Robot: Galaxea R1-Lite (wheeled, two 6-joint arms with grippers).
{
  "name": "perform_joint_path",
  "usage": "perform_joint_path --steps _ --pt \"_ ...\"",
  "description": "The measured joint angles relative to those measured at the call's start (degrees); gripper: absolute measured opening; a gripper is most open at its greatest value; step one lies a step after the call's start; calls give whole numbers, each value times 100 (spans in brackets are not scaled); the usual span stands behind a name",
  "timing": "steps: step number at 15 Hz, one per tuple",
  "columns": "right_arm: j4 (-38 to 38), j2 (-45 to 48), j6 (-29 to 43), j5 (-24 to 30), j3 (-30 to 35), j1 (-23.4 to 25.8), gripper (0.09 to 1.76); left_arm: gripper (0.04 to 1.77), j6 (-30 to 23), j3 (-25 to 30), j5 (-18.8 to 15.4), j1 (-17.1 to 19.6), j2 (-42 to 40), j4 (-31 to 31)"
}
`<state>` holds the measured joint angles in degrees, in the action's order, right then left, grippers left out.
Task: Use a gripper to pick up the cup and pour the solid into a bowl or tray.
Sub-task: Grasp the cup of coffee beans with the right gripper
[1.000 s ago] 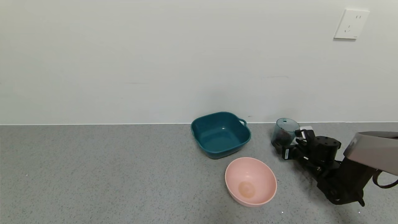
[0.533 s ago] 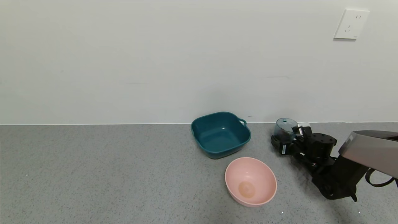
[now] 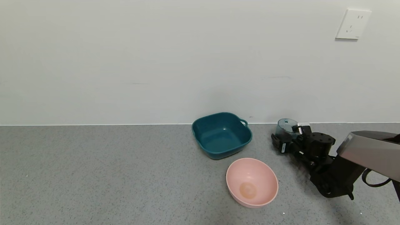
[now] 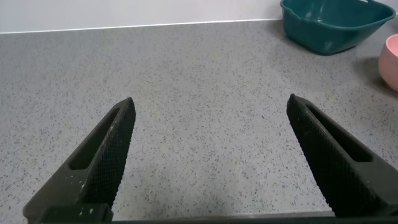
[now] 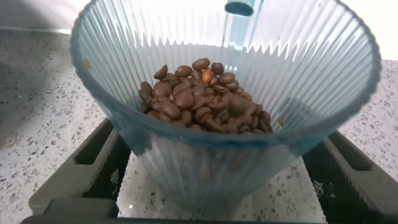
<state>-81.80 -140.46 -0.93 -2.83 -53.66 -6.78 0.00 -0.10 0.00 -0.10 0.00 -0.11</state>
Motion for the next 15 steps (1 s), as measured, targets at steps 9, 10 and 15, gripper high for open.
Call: perform_joint_path --steps 9,10,15 --pt "0 -89 -45 2 -174 -39 171 175 0 0 0 0 0 0" --pt "-1 -107 -55 0 -185 -38 159 175 0 0 0 0 0 0" --pt "-100 -141 -78 -59 -157 -46 137 175 0 0 0 0 0 1"
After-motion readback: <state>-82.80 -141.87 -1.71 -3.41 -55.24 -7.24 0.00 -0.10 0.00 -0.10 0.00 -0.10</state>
